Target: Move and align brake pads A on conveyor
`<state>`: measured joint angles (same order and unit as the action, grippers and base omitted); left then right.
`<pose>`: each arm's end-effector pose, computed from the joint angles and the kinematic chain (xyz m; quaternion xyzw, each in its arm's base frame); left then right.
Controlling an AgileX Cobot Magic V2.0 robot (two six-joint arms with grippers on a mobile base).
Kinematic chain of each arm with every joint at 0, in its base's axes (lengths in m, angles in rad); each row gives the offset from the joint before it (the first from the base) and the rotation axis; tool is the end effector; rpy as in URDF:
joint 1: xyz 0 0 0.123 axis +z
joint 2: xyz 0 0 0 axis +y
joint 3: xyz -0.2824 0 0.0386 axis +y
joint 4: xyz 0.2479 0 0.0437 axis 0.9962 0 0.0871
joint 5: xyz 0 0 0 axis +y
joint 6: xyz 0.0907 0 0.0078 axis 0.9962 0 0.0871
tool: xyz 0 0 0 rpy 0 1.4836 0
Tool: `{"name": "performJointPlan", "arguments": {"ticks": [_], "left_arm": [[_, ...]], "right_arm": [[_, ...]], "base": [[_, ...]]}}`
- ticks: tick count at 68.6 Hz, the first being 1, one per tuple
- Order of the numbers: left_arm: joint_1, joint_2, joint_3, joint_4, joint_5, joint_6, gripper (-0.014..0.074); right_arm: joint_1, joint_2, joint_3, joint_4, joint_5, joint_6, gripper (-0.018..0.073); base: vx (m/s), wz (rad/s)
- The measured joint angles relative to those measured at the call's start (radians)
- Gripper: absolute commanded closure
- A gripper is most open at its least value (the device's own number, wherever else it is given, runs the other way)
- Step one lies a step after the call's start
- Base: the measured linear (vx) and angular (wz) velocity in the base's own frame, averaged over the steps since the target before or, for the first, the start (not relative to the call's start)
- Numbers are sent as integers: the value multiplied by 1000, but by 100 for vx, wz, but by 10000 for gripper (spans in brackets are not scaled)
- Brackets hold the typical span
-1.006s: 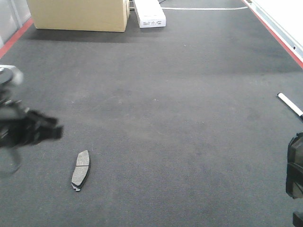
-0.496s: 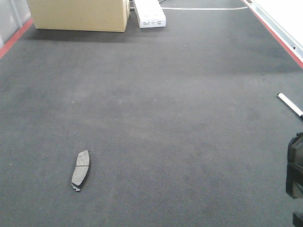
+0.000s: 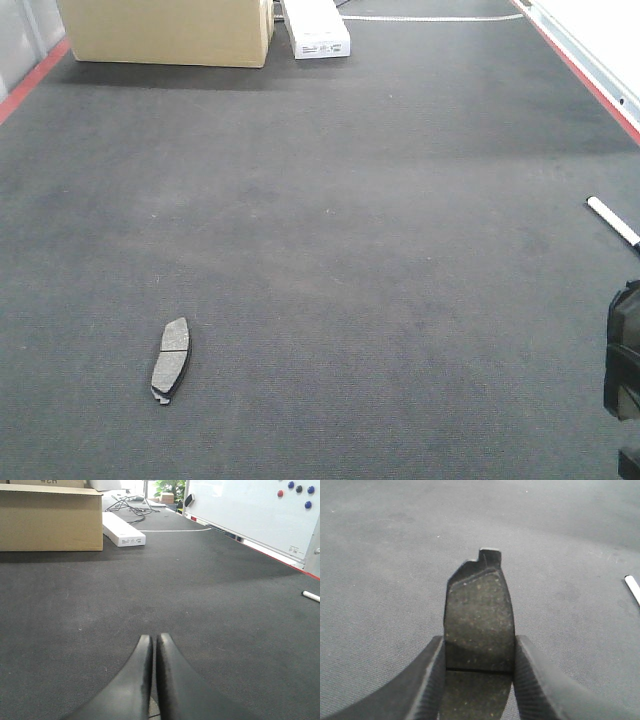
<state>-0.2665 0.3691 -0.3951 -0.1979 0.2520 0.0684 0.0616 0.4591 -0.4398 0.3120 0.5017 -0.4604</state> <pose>0.0831 -0.0273 0.2987 0.0699 0.7496 -0.1456 0.6419 0.0940 0.0193 0.2854 -0.1428 0.8235 0.0283 0.5483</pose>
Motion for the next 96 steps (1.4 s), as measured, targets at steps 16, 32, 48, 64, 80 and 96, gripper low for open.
{"name": "performJointPlan", "arguments": {"ticks": [16,32,48,64,80,96], "left_arm": [[0,0,0,0,0,0,603],[0,0,0,0,0,0,603],[0,0,0,0,0,0,603],[0,0,0,0,0,0,603],[0,0,0,0,0,0,603],[0,0,0,0,0,1,603]], "right_arm": [[0,0,0,0,1,0,562],[0,5,0,74,-23,0,557],[0,227,-72,97,-47,0,541],[0,610,-210,186,-68,0,528],[47,968,-349,340,-52,-52,512],[145,1183,-460,347,-37,-6,504]], "base": [[0,0],[0,0],[0,0],[0,0],[0,0],[0,0]]}}
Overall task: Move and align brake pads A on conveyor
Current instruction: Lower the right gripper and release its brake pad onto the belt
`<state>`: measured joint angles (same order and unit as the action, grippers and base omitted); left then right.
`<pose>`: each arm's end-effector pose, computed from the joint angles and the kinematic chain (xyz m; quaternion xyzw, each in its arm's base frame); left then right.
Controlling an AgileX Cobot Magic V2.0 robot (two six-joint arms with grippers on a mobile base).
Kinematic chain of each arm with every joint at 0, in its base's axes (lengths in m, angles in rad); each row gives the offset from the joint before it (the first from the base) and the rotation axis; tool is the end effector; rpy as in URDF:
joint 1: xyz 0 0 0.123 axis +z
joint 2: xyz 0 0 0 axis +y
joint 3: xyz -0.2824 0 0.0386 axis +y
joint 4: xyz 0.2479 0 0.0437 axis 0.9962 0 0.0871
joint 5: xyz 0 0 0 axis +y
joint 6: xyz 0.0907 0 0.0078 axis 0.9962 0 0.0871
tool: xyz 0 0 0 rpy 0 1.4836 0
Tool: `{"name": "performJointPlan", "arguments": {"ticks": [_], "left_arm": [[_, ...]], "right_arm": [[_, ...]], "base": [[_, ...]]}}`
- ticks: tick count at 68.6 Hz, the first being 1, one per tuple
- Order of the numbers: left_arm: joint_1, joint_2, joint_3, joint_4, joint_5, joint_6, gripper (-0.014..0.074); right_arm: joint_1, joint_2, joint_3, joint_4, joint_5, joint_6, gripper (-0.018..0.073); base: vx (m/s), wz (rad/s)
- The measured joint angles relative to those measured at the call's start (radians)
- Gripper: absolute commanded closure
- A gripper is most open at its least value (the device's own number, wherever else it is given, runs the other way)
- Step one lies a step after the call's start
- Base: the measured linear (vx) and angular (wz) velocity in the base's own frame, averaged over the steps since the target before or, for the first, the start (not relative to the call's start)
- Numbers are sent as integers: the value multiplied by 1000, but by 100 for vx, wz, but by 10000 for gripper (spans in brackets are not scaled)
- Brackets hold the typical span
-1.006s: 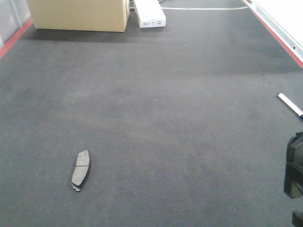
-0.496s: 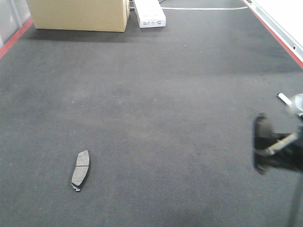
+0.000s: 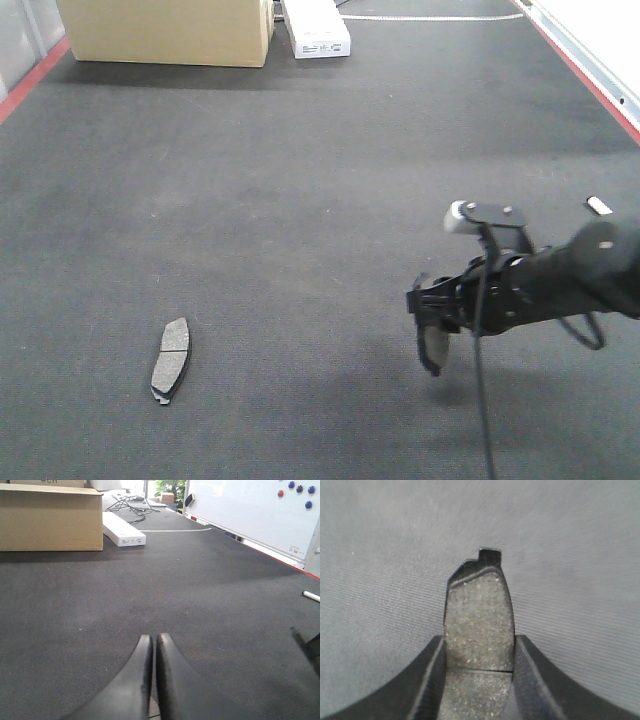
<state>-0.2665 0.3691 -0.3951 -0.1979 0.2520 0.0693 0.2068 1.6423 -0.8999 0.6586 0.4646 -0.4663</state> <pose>0.0831 -0.0273 0.2987 0.0702 0.7496 -0.1453 0.6420 0.3038 0.0893 0.1913 -0.0692 0.9529 0.1768 0.2364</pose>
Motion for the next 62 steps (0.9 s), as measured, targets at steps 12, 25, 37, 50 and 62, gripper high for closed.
{"name": "performJointPlan", "arguments": {"ticks": [12,25,37,50,62], "left_arm": [[0,0,0,0,0,0,603],[0,0,0,0,0,0,603],[0,0,0,0,0,0,603],[0,0,0,0,0,0,603],[0,0,0,0,0,0,603]], "right_arm": [[4,90,-23,-18,-3,32,494],[4,131,-27,-18,-32,36,480],[5,144,-28,-18,-69,38,470],[6,144,-28,-21,-77,38,400],[6,144,-28,-22,-77,38,260]], "base": [[0,0],[0,0],[0,0],[0,0],[0,0]]}}
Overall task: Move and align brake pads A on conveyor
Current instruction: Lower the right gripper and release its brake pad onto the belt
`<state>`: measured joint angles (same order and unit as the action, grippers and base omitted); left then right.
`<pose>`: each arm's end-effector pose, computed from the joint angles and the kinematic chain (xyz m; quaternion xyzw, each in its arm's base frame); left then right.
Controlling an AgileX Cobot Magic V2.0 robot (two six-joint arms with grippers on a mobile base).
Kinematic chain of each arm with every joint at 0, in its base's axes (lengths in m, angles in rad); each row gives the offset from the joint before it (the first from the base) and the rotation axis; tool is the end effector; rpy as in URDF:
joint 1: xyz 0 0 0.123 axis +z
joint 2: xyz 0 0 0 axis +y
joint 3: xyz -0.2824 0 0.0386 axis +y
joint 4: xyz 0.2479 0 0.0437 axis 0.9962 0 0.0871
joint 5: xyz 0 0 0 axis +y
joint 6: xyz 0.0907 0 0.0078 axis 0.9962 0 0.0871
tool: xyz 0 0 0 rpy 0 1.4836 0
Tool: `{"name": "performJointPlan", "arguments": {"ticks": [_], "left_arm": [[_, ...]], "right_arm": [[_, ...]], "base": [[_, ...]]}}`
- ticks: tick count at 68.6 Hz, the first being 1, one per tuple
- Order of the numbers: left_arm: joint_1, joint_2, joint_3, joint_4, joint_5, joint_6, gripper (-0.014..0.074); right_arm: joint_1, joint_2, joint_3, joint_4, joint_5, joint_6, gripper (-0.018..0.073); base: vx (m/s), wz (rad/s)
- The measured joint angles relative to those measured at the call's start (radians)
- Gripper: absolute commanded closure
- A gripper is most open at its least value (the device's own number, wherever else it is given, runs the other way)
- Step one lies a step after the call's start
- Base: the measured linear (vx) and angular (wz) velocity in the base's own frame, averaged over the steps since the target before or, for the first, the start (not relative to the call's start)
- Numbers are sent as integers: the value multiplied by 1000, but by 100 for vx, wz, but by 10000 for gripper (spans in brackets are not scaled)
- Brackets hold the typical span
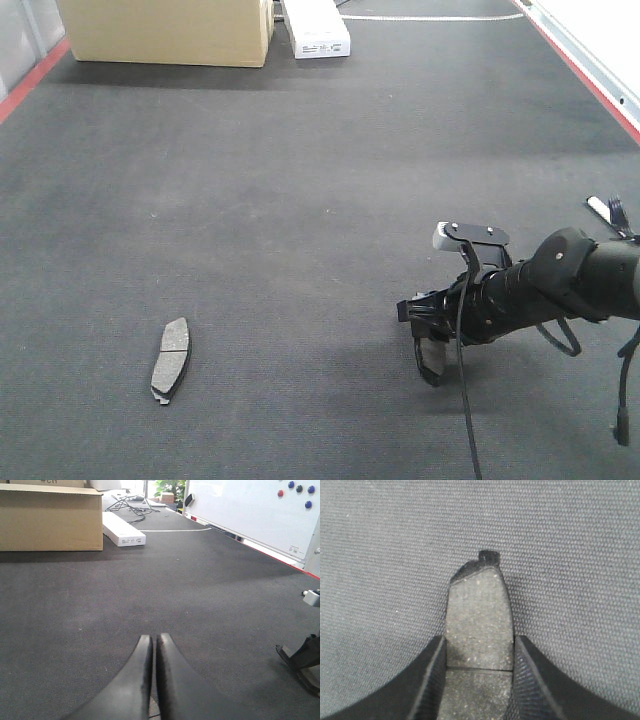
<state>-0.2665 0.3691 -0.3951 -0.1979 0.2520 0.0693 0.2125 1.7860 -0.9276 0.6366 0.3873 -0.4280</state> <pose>0.0831 -0.0273 0.2987 0.0702 0.7496 -0.1453 0.6420 0.3224 0.0905 0.1530 -0.0464 0.9641 0.1531 0.2121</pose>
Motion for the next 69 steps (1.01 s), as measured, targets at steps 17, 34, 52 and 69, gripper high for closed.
{"name": "performJointPlan", "arguments": {"ticks": [17,34,52,69], "left_arm": [[0,0,0,0,0,0,603],[0,0,0,0,0,0,603],[0,0,0,0,0,0,603],[0,0,0,0,0,0,603]], "right_arm": [[0,0,0,-4,-10,-2,155],[0,-25,0,-8,4,-2,165],[0,-237,16,-56,30,-2,320],[0,-516,133,-261,28,64,575]], "base": [[0,0],[0,0],[0,0],[0,0]]}}
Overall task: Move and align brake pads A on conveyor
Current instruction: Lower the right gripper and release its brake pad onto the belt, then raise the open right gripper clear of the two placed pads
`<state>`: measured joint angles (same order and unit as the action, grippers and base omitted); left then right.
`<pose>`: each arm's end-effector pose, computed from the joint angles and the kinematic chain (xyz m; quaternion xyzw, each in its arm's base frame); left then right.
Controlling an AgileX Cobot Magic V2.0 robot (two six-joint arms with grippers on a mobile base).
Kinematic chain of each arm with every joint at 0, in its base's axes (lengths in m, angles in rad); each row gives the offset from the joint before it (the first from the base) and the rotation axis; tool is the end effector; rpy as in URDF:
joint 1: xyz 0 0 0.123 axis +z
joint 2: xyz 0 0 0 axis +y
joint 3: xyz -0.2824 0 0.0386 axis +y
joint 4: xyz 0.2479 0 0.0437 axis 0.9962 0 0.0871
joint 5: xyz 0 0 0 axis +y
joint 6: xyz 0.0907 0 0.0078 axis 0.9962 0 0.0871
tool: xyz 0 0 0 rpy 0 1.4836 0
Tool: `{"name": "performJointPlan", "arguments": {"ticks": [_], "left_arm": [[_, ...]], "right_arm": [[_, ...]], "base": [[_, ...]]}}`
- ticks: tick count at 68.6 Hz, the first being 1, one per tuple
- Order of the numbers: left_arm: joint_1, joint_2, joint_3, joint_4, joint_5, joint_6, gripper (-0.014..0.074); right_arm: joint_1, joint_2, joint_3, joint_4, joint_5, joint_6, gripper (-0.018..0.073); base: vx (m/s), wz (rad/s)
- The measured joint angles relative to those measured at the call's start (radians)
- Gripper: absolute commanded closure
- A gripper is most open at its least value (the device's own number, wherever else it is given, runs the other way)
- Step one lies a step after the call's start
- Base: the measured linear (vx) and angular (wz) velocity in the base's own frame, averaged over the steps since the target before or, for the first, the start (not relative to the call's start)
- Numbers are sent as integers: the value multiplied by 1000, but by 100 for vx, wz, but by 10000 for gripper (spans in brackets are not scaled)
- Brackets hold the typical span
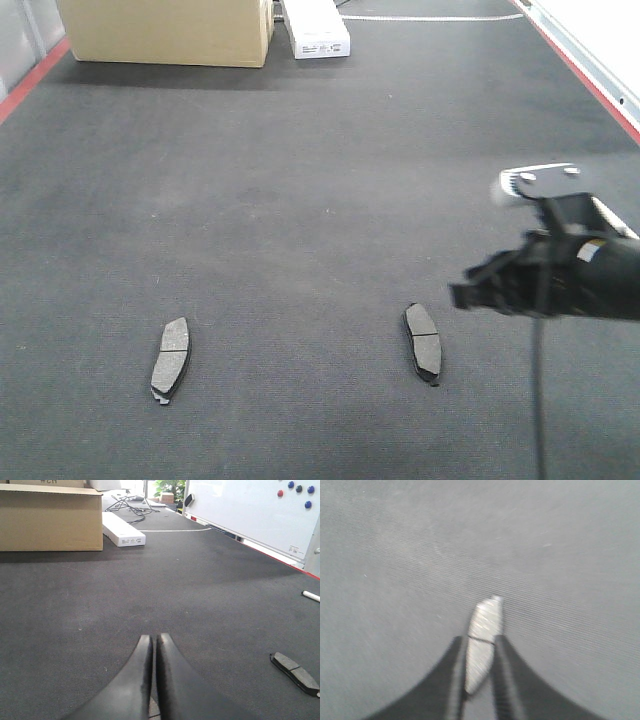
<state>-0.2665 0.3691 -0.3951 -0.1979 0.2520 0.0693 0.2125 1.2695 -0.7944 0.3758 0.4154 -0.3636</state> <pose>0.0831 -0.0273 0.2987 0.0702 0.7496 -0.1453 0.6420 0.2489 0.0675 0.2664 -0.1339 0.9104 0.1057 0.3769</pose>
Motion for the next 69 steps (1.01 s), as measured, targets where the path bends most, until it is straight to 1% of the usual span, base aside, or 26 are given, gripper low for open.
{"name": "performJointPlan", "arguments": {"ticks": [4,12,16,21,30,38,46,56,63,69], "left_arm": [[0,0,0,0,0,0,603],[0,0,0,0,0,0,603],[0,0,0,0,0,0,603],[0,0,0,0,0,0,603],[0,0,0,0,0,0,603],[0,0,0,0,0,0,603],[0,0,0,0,0,0,603],[0,0,0,0,0,0,603],[0,0,0,0,0,0,603],[0,0,0,0,0,0,603]], "right_arm": [[-1,-60,28,-61,7,44,570],[-1,-176,53,-175,51,166,567],[-1,-239,54,-226,86,210,566],[-1,-302,54,-268,129,238,566],[-1,-430,54,-285,180,245,565],[-1,-544,54,-287,188,241,565],[-1,-660,54,-287,191,208,565],[-1,-752,59,-287,204,178,565],[-1,-808,127,-283,168,173,565],[-1,-864,242,-267,117,173,565]], "base": [[0,0],[0,0],[0,0],[0,0],[0,0],[0,0],[0,0],[0,0],[0,0],[0,0]]}}
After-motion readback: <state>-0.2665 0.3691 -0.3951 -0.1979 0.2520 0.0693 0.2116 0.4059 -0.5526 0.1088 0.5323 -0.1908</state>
